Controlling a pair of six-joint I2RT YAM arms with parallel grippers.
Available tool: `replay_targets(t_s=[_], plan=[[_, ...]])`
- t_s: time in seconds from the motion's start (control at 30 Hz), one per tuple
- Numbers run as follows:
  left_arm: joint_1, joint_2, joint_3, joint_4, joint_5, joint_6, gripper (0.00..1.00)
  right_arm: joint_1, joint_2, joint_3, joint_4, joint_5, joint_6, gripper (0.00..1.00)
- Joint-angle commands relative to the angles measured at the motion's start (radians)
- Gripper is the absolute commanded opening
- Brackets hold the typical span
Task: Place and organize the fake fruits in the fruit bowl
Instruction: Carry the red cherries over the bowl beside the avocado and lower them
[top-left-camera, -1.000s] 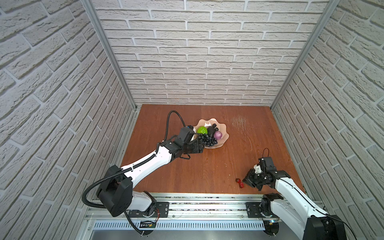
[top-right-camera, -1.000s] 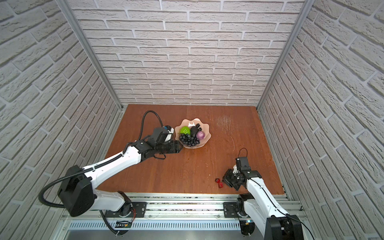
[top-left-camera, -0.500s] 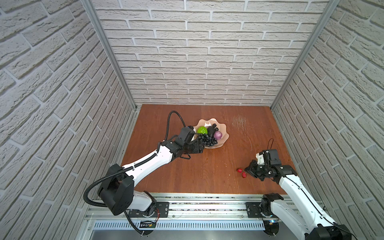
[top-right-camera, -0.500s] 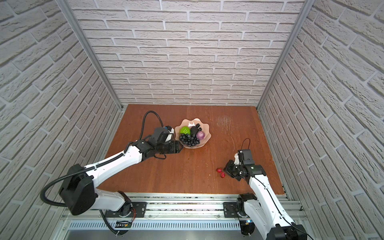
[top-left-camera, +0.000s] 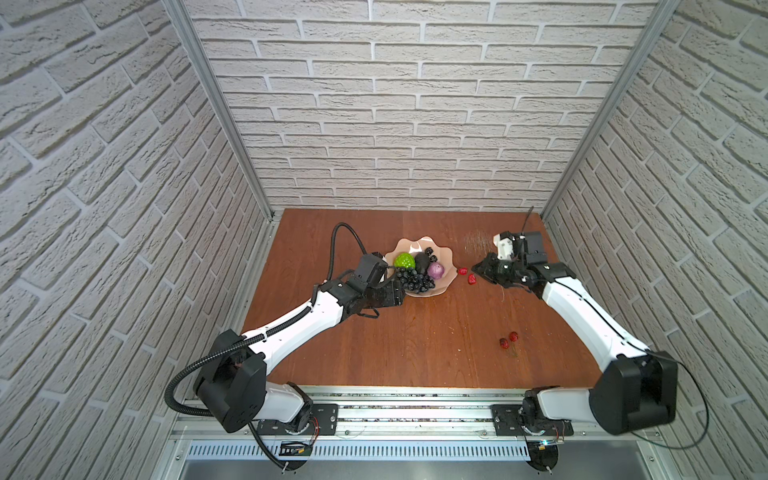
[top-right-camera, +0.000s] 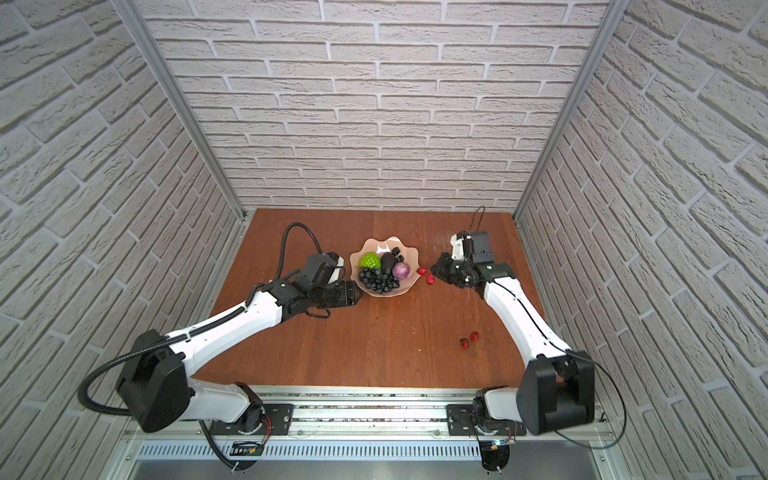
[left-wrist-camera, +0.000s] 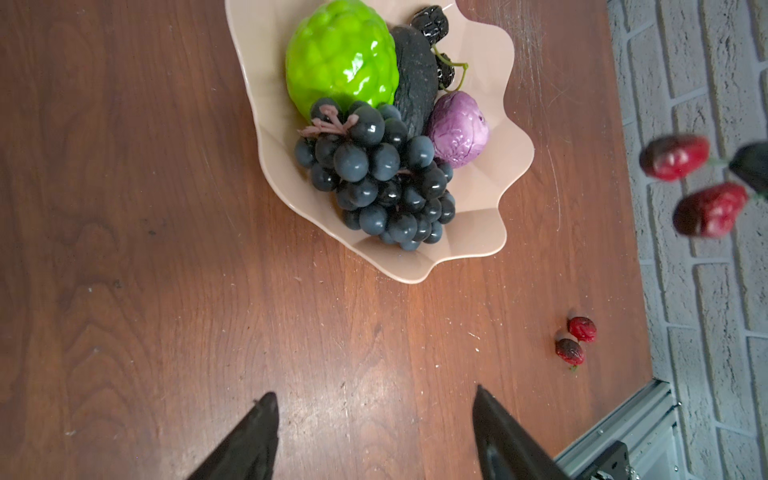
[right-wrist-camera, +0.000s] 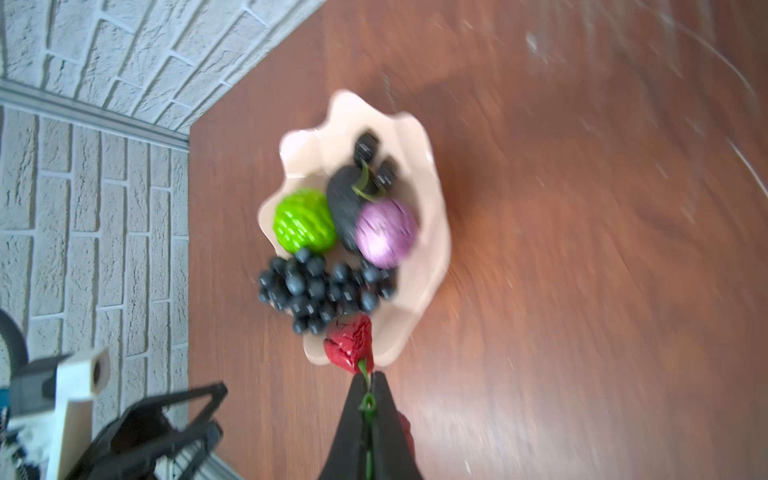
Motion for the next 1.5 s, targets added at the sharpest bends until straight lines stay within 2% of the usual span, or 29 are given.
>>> replay_targets(t_s=[0.0,0.2,0.33,0.9,1.27,1.37,1.47], plan=[[0.012,-0.031,-0.013,-0.018,-0.028,-0.022,0.73,0.054,0.100,0.096,0.128,0.053,-0.025,0.06],[0.018,-0.038,-0.006,-0.039,-0.046,-0.024,0.73,0.082,0.307,0.255,0.172,0.062,-0.013,0.06],[0.023,-0.045,-0.006,-0.045,-0.048,-0.018,0.73,0.084,0.375,0.302,0.173,0.069,-0.014,0.05],[0.049,-0.030,0.014,-0.061,-0.028,-0.001,0.73,0.083,0.495,0.268,0.177,0.119,-0.039,0.06],[0.052,-0.012,0.022,-0.052,-0.019,-0.005,0.73,0.084,0.511,0.266,0.149,0.149,-0.081,0.06],[0.052,-0.017,0.023,-0.056,-0.023,-0.004,0.73,0.084,0.514,0.267,0.147,0.145,-0.085,0.08],[0.052,-0.021,0.023,-0.056,-0.024,-0.002,0.73,0.084,0.511,0.270,0.143,0.144,-0.089,0.14]])
